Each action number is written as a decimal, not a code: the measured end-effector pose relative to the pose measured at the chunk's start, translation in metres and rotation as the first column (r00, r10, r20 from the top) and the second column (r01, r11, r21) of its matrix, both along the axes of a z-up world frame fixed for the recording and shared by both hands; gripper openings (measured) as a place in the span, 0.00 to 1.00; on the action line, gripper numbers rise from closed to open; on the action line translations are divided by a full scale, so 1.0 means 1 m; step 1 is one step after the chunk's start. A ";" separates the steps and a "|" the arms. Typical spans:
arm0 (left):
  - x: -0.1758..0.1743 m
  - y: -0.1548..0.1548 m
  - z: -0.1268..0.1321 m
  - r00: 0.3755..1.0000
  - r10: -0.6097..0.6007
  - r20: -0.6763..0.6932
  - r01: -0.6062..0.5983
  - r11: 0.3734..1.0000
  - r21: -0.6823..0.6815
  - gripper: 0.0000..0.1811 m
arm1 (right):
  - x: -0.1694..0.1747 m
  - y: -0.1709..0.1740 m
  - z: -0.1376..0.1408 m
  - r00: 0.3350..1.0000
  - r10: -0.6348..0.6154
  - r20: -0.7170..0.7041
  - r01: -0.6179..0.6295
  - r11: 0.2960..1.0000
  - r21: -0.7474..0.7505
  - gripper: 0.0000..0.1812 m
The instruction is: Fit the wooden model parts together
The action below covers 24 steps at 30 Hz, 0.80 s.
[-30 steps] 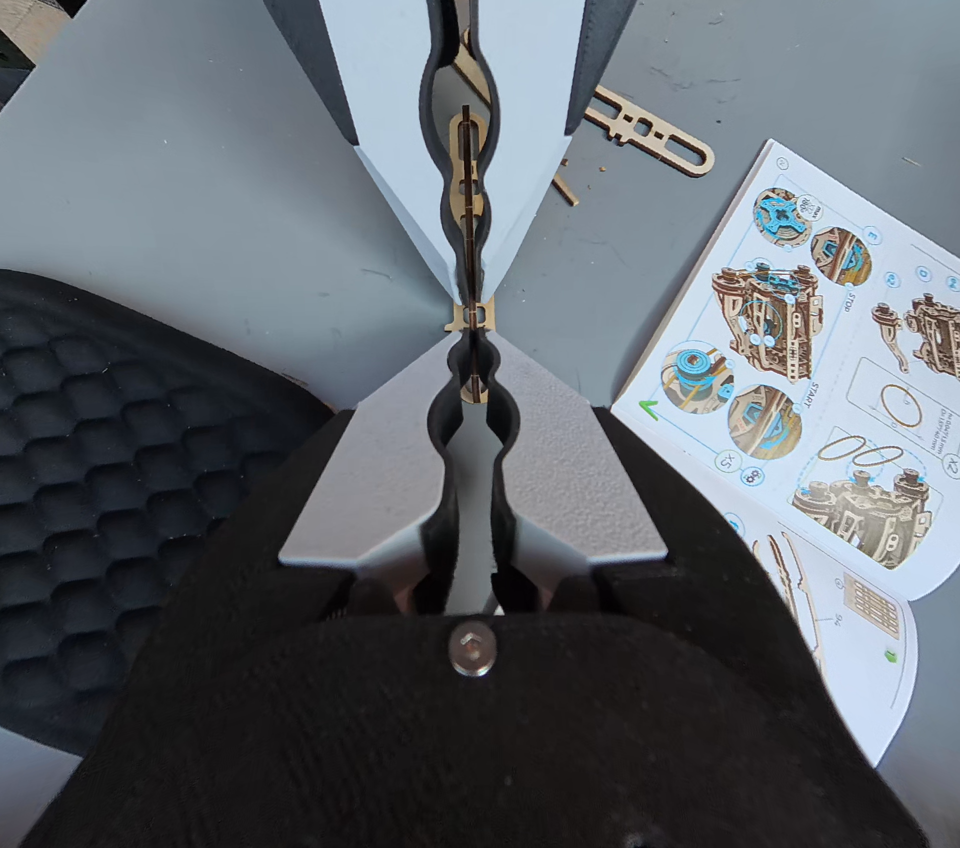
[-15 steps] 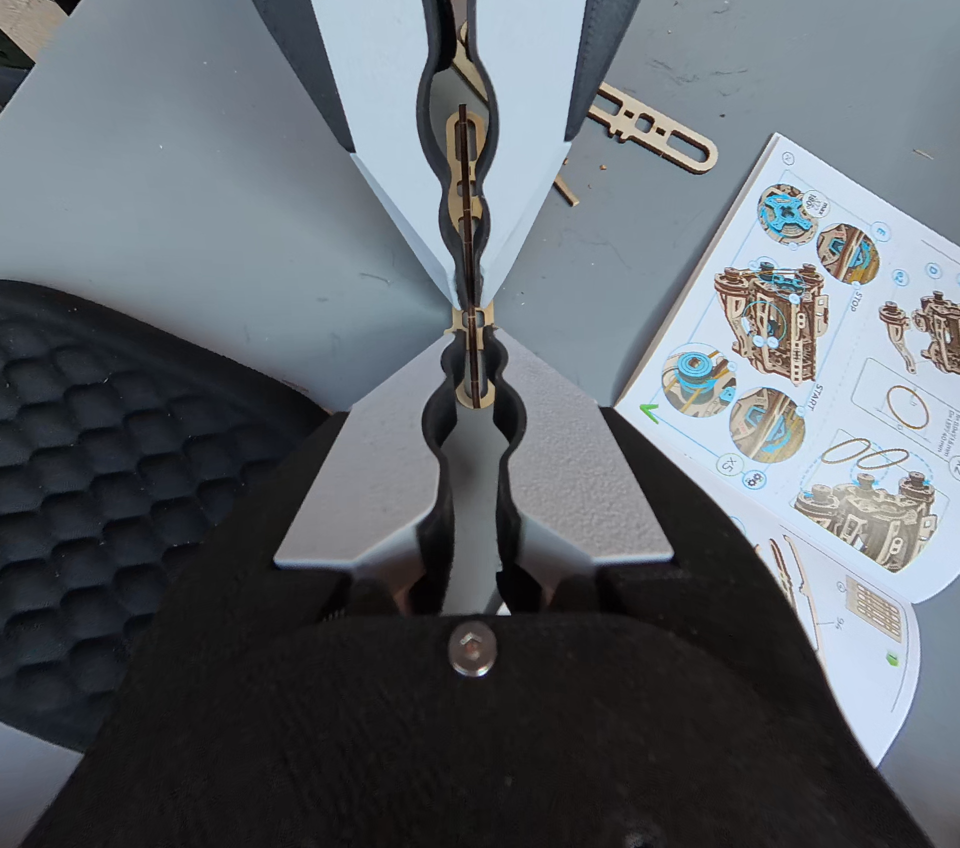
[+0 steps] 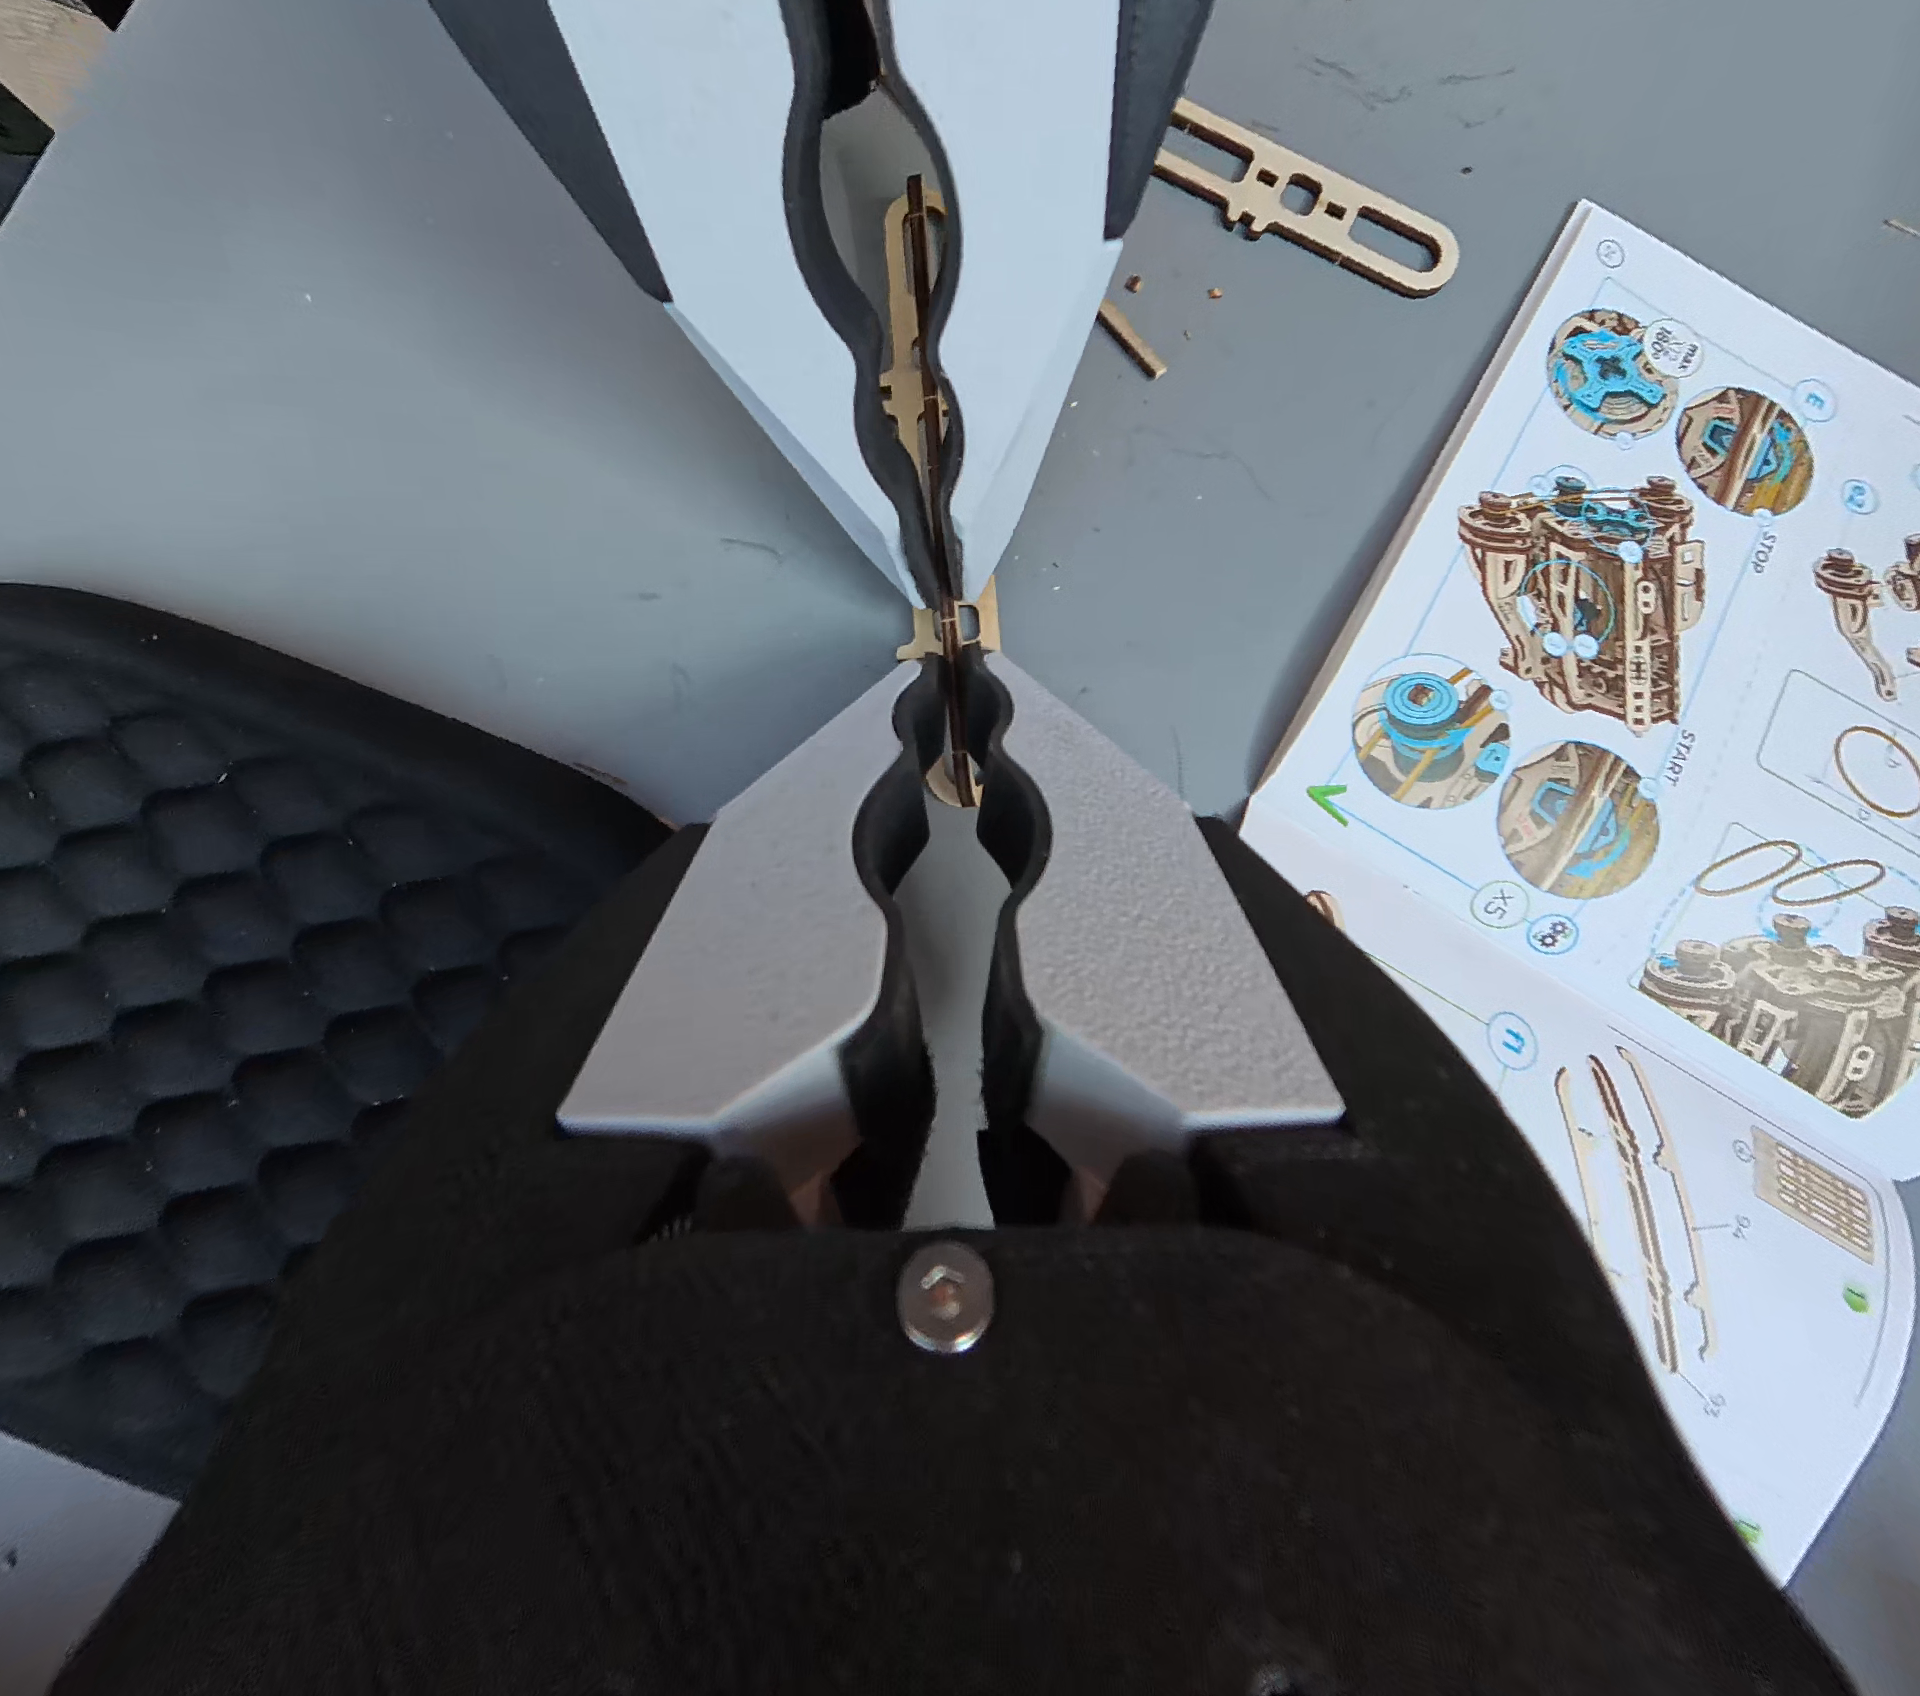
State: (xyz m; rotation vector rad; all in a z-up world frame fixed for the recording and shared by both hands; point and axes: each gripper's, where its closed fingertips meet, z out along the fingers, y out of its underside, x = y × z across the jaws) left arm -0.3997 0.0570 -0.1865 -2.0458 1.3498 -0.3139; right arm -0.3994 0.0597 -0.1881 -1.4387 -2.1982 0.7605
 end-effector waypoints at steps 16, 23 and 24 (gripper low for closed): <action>0.000 0.001 0.000 0.995 0.018 0.096 -0.012 0.998 -0.060 0.00 | 0.000 0.000 -0.001 0.999 0.004 0.043 0.001 0.995 -0.103 0.01; 0.000 0.000 -0.001 0.997 0.022 0.074 -0.020 0.999 -0.030 0.00 | 0.001 -0.001 -0.002 0.999 -0.011 0.039 0.014 0.997 -0.075 0.01; 0.000 0.000 -0.001 0.996 0.022 0.081 -0.019 0.999 -0.040 0.00 | 0.000 -0.001 -0.002 0.999 -0.006 0.046 0.010 0.996 -0.087 0.01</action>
